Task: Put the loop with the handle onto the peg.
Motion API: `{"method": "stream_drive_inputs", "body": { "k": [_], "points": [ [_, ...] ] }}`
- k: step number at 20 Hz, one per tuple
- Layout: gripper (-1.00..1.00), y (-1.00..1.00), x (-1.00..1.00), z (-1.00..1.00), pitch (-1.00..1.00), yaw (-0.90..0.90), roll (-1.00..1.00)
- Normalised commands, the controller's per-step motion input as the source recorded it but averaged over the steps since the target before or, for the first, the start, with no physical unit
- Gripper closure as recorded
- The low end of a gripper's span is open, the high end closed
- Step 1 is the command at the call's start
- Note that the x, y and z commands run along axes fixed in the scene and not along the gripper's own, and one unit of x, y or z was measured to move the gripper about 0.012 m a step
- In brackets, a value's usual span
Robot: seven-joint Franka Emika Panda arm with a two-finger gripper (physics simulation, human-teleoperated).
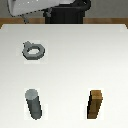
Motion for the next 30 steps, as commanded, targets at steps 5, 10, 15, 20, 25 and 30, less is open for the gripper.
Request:
{"method": "stream_drive_inputs", "body": {
  "k": [5, 10, 15, 20, 25, 30],
  "points": [
    [-1.00, -0.80, 0.00, 0.00, 0.00, 0.00, 0.00],
    [-1.00, -0.40, -0.20, 0.00, 0.00, 0.00, 0.00],
    [-1.00, 0.00, -1.00, 0.00, 0.00, 0.00, 0.00],
    [-1.00, 0.00, -0.20, -0.60, 0.00, 0.00, 0.00],
    [-1.00, 0.00, 0.00, -1.00, 0.00, 0.00, 0.00],
    [-1.00, -0.20, -0.20, -0.60, 0.00, 0.00, 0.00]
  ]
}}
